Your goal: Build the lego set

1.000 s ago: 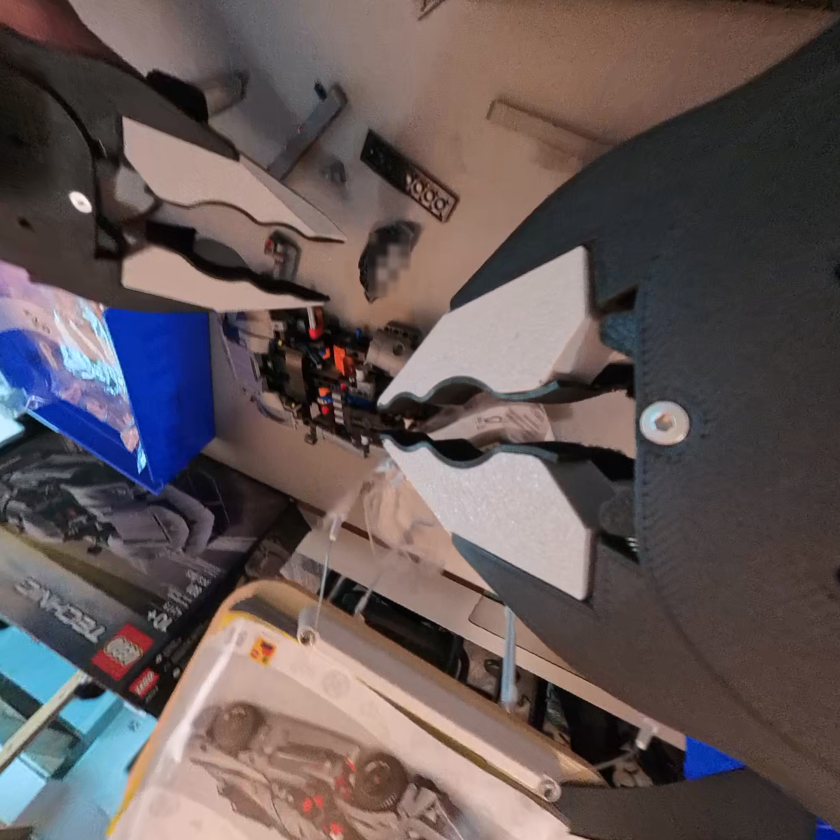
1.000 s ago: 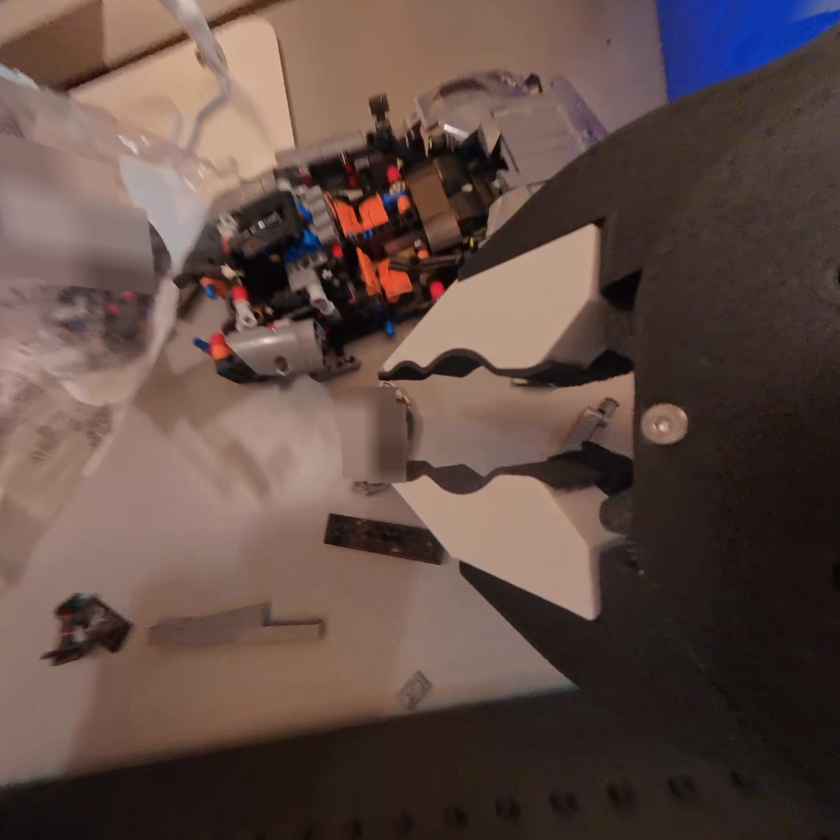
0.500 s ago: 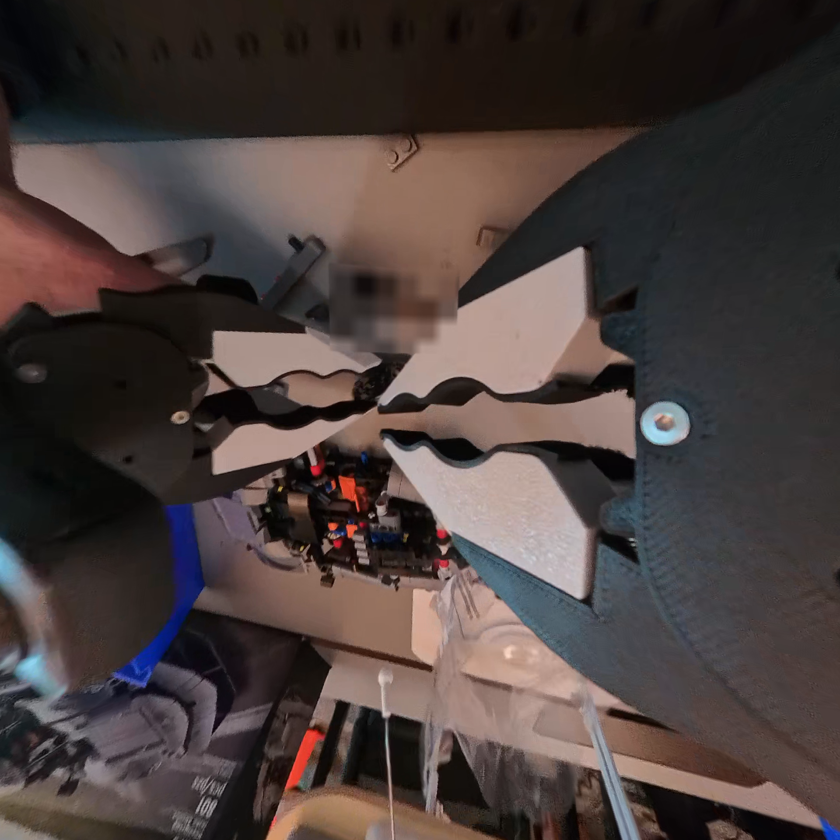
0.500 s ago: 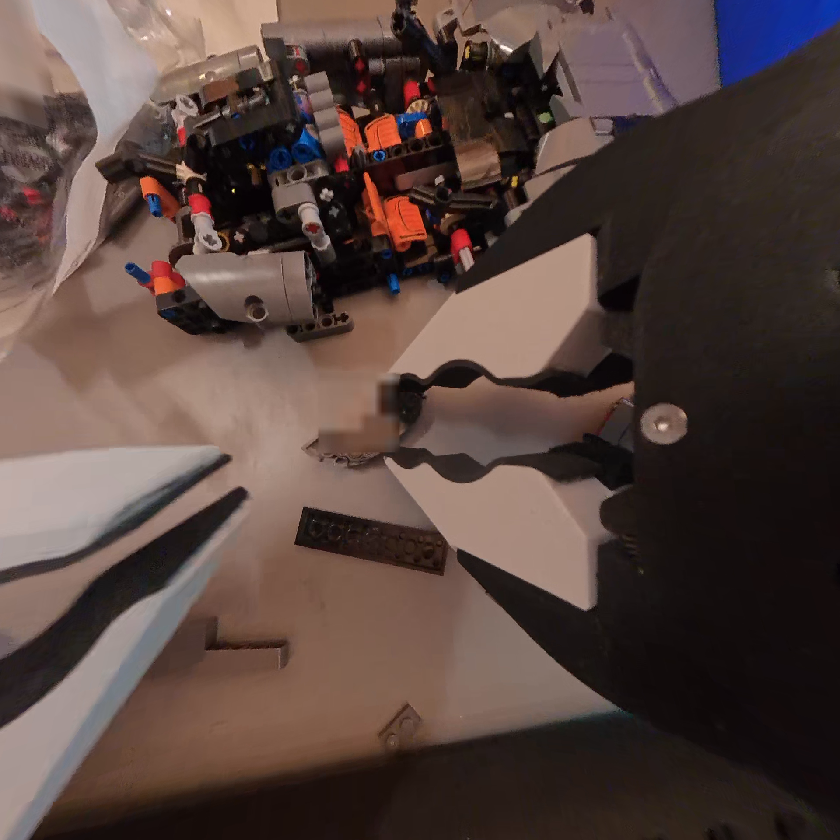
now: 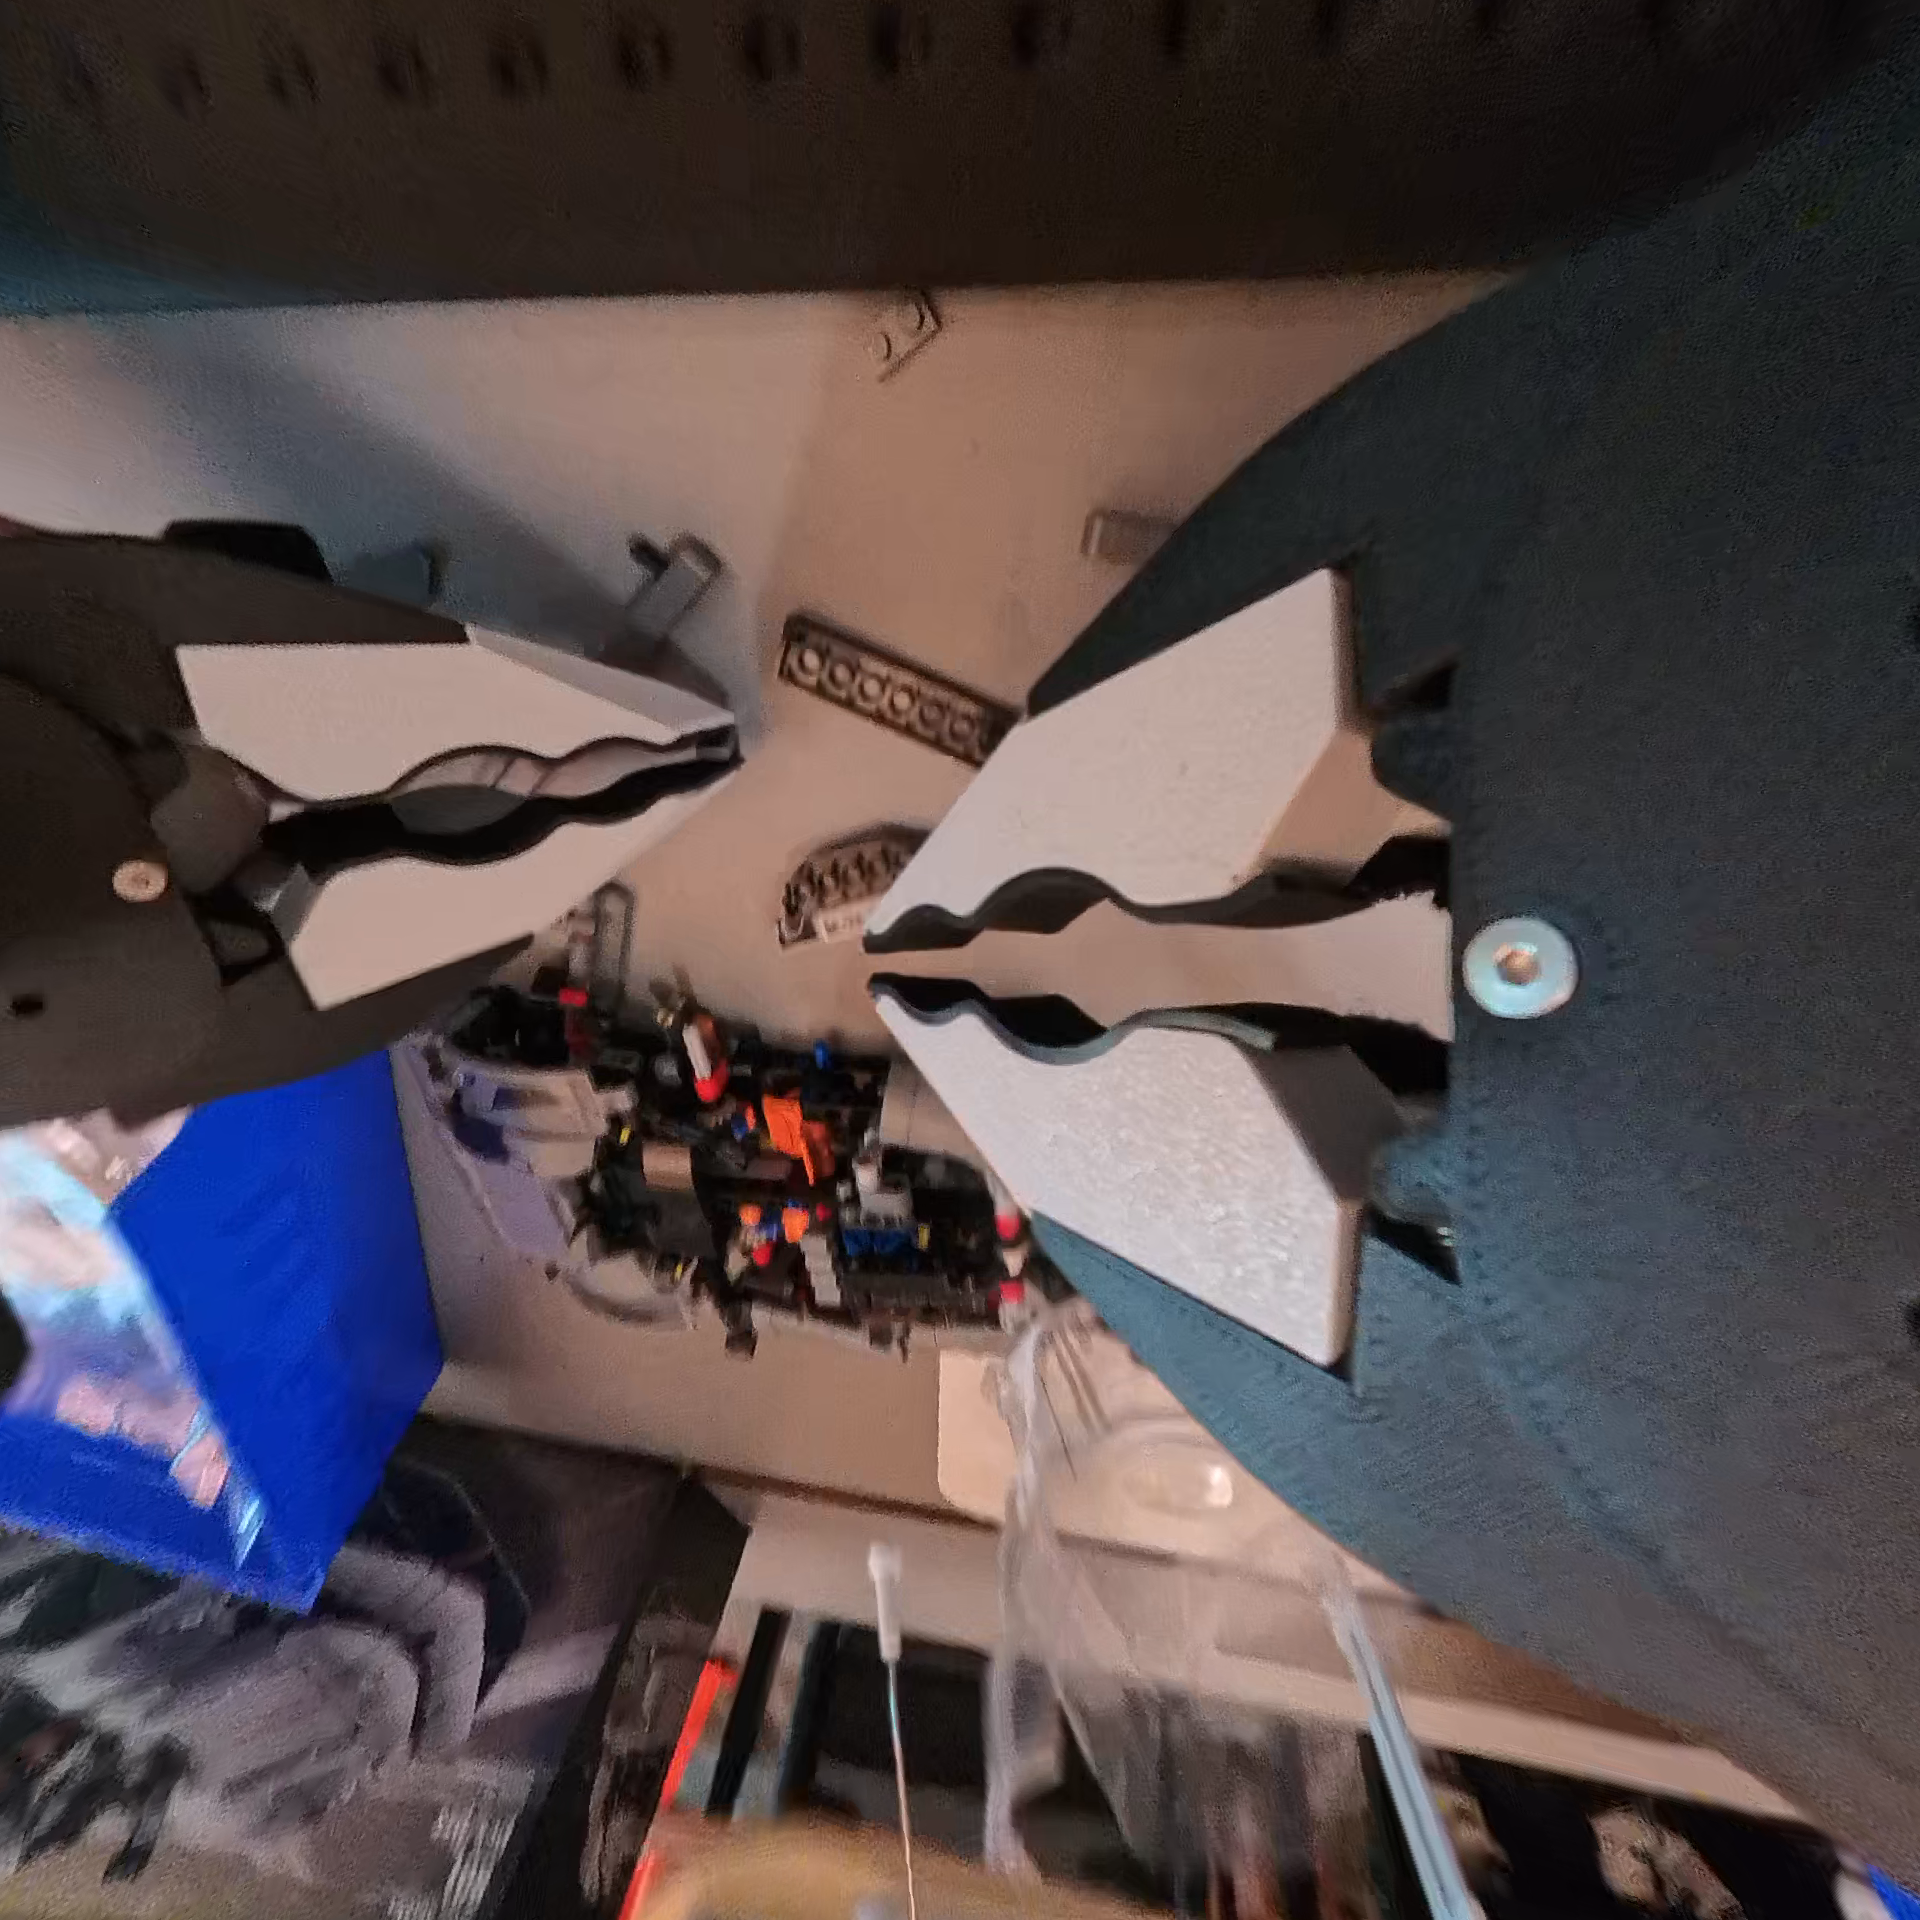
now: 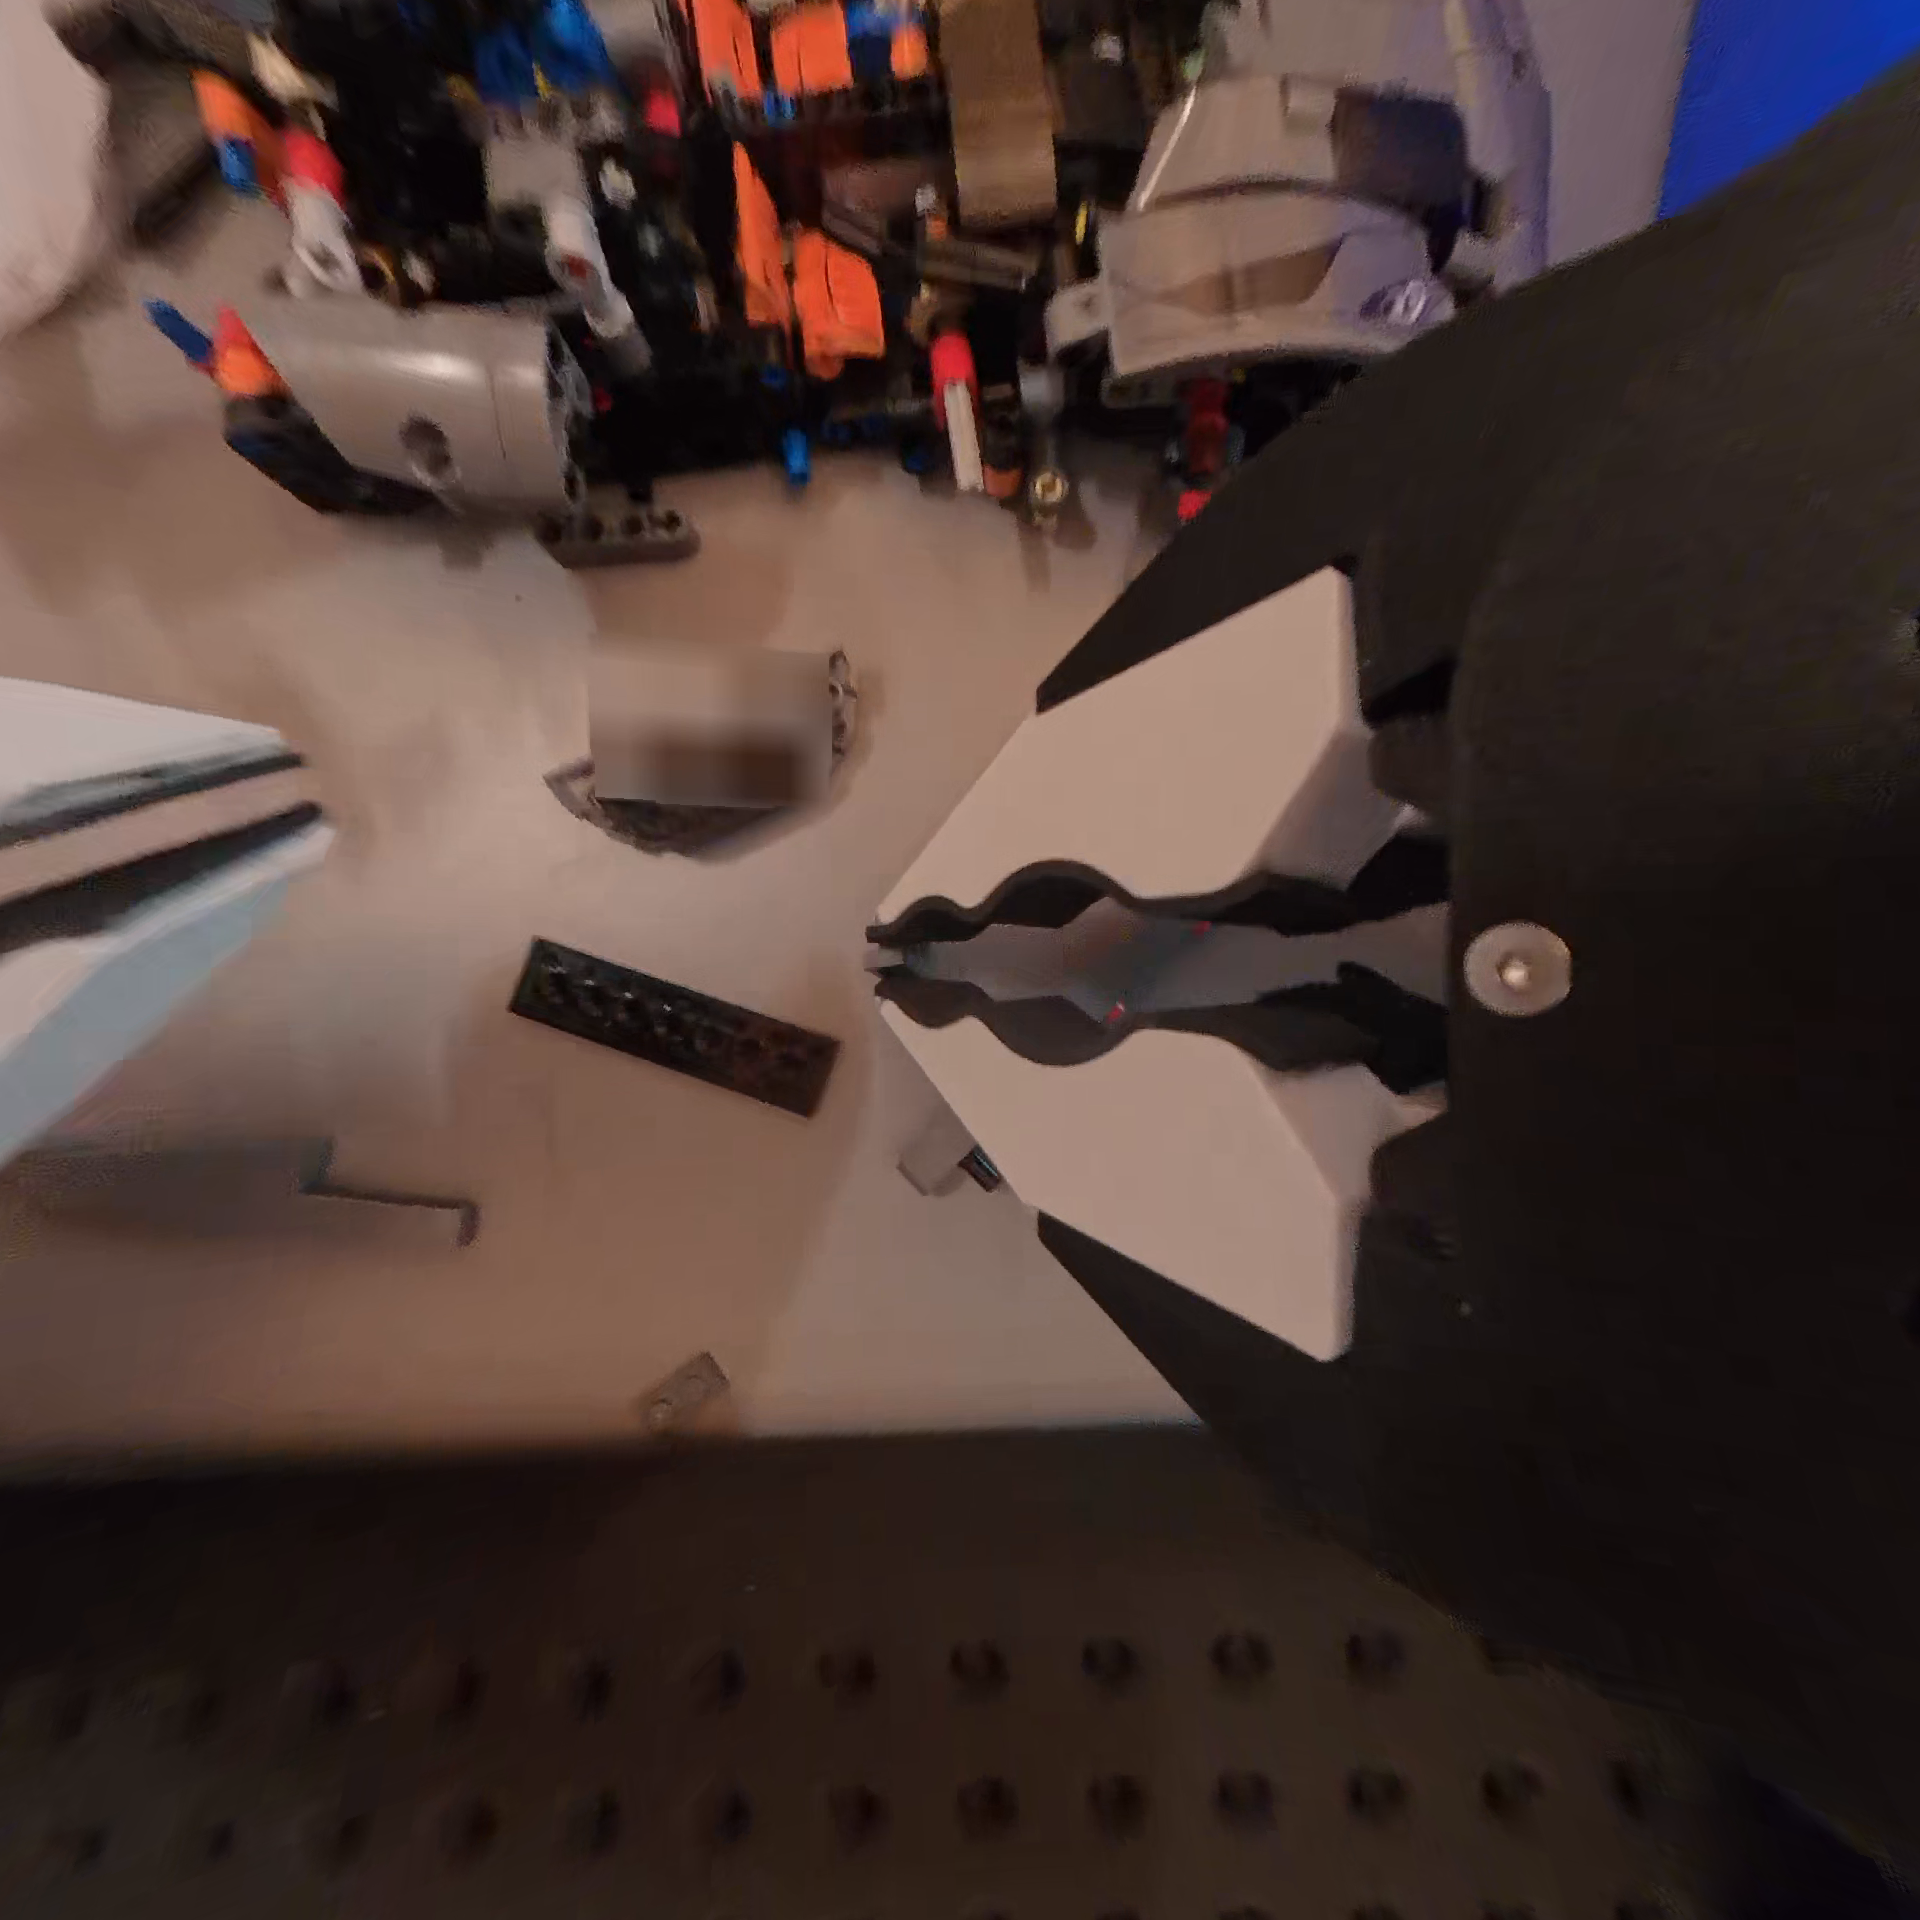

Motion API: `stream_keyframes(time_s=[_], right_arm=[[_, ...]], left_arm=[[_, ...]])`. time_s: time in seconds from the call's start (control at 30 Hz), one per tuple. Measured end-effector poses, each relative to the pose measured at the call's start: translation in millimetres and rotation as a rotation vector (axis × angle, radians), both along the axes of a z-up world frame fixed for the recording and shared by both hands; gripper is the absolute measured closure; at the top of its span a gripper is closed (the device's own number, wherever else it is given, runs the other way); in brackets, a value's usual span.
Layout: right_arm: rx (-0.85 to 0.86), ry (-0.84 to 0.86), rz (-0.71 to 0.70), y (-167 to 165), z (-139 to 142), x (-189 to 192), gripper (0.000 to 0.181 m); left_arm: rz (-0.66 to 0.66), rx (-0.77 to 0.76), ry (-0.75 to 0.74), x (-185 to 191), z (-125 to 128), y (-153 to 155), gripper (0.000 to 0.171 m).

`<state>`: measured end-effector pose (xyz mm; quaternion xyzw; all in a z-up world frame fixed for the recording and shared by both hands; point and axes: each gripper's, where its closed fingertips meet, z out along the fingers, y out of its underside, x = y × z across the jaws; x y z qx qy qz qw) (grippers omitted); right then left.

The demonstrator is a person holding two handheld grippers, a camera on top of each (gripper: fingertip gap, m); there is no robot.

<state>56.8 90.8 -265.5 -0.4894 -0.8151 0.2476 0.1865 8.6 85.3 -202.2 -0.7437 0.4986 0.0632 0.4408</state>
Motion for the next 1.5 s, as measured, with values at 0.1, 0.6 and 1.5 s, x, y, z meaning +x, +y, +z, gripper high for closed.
stream_keyframes(time_s=[0.1,0.6,1.5], right_arm=[[-0.027,0.181,0.027,-12,42,-20,0.177],[0.145,0.504,-0.161,20,134,-152,0.161],[-0.071,-0.116,0.283,-87,-7,-9,0.178]], left_arm=[[0.031,0.187,-0.100,-16,51,-2,0.171],[0.490,0.555,-0.559,-151,144,-8,0.171],[0.429,0.479,-0.629,-136,139,-4,0.171]])
